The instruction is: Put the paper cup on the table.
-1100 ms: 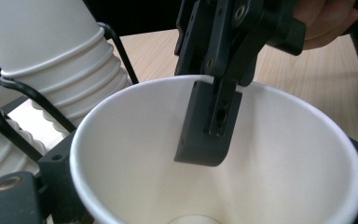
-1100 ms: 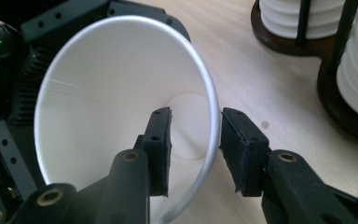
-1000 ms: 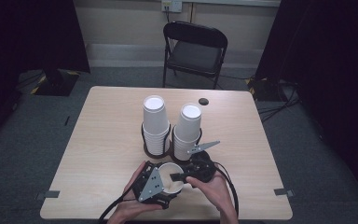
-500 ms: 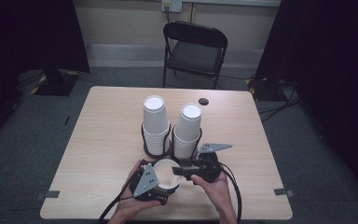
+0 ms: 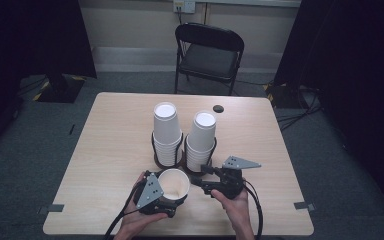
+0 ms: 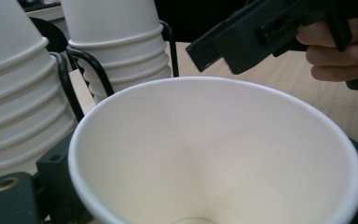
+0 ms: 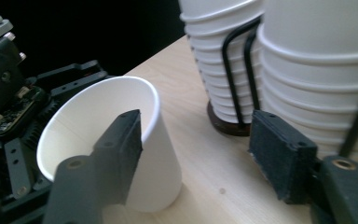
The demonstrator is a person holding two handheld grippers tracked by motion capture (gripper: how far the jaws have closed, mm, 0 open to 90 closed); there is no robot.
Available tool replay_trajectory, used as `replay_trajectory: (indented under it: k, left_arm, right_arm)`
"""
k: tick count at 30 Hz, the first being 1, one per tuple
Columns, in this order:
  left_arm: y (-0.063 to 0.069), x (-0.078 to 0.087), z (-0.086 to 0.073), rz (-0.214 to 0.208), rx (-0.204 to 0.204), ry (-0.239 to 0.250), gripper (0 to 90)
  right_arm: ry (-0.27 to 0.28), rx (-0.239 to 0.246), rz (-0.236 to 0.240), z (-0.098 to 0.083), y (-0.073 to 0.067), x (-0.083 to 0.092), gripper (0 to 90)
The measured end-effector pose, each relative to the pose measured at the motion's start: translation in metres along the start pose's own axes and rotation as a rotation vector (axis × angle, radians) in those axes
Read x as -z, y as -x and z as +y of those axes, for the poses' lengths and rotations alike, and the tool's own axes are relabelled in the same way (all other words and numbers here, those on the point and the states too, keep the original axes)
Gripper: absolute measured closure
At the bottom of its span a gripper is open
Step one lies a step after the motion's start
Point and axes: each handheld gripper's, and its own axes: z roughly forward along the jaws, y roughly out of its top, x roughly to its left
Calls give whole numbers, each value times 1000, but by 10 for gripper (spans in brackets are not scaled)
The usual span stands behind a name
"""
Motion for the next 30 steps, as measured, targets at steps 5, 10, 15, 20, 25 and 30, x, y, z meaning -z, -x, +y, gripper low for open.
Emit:
replay_trajectory:
  k: [5, 10, 15, 20, 25, 30]
  left_arm:
    - [-7, 7, -3, 28, 40, 20, 87]
    - [-18, 14, -5, 68, 75, 30, 86]
    - [-27, 22, -3, 111, 93, 45, 86]
    - [-40, 29, -6, 154, 128, 57, 86]
    - [-55, 35, -8, 189, 146, 61, 85]
    - [-68, 38, -6, 225, 154, 71, 84]
  right_arm:
    - [54, -19, -42, -5, 6, 10, 274]
    - [107, -68, -74, -12, 10, 22, 172]
    - [139, -60, -137, -22, 14, 34, 140]
    - [166, -50, -187, -31, 17, 43, 138]
    - [163, -52, -258, -37, 23, 50, 137]
    - [161, -17, -341, -44, 23, 51, 137]
